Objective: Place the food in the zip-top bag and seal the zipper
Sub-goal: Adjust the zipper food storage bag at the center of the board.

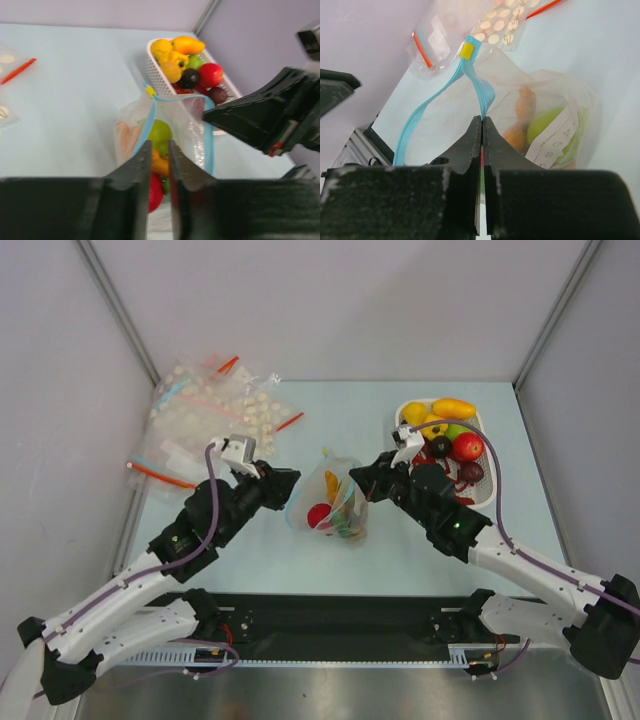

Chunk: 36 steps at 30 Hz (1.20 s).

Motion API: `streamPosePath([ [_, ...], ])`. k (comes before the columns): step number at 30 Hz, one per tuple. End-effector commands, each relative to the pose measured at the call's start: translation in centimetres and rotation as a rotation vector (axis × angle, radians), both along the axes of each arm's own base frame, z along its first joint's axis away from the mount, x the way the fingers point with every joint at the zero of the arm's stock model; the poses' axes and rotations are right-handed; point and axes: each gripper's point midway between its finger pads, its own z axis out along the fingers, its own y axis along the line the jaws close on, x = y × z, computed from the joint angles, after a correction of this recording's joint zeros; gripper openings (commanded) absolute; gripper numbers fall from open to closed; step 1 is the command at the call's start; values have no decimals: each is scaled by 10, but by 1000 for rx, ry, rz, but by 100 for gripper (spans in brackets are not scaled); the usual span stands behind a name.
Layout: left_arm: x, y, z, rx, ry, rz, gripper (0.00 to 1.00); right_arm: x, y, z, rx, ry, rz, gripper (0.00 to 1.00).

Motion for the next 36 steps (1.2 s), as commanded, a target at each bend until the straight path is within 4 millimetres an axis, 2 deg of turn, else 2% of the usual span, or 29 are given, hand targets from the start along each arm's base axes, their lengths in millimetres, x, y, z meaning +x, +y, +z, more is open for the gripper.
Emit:
streamPosePath([
  [1, 15, -3, -3, 53, 39, 49, 32, 4, -2, 31, 64, -37, -11, 0],
  [2, 18, -7, -18, 104, 83, 49, 38, 4, -2, 31, 63, -40, -13, 0],
  [3, 20, -12, -17, 109, 95, 34, 44, 4, -3, 31, 63, -38, -13, 0],
  [4, 20, -16, -21, 123, 110, 21, 54, 4, -3, 31, 62, -39, -14, 0],
  [5, 22, -21, -33, 156, 143, 10, 59, 5, -4, 29, 59, -34, -22, 0],
  [7, 22, -27, -33, 166, 161, -9, 64, 7, -6, 28, 56, -32, -30, 0],
  [12, 26, -31, -48, 223, 215, -12, 66, 10, -10, 26, 58, -23, -47, 0],
  [14, 30, -25, -52, 245, 229, 31, 63, 10, -10, 26, 58, -21, -47, 0],
  [18, 31, -29, -57, 269, 248, 20, 52, 11, -17, 29, 67, -26, -67, 0],
  [22, 28, -42, -66, 292, 284, -46, 0, 14, -20, 25, 71, -13, -87, 0],
  [25, 28, -41, -64, 285, 276, -43, 0, 14, -15, 22, 62, -7, -64, 0],
  [28, 30, -21, -48, 268, 223, 49, 0, 14, -10, 20, 53, 1, -41, 0],
  [29, 27, -14, -34, 242, 191, 69, 0, 13, -8, 20, 51, 0, -30, 1],
  [31, 26, -1, -27, 227, 160, 123, 0, 14, -7, 17, 47, 3, -26, 5],
  [33, 22, 5, -15, 193, 121, 138, 0, 13, -4, 16, 44, 2, -8, 9],
  [36, 18, 8, -9, 172, 98, 141, 0, 11, 1, 16, 42, 2, 21, 14],
])
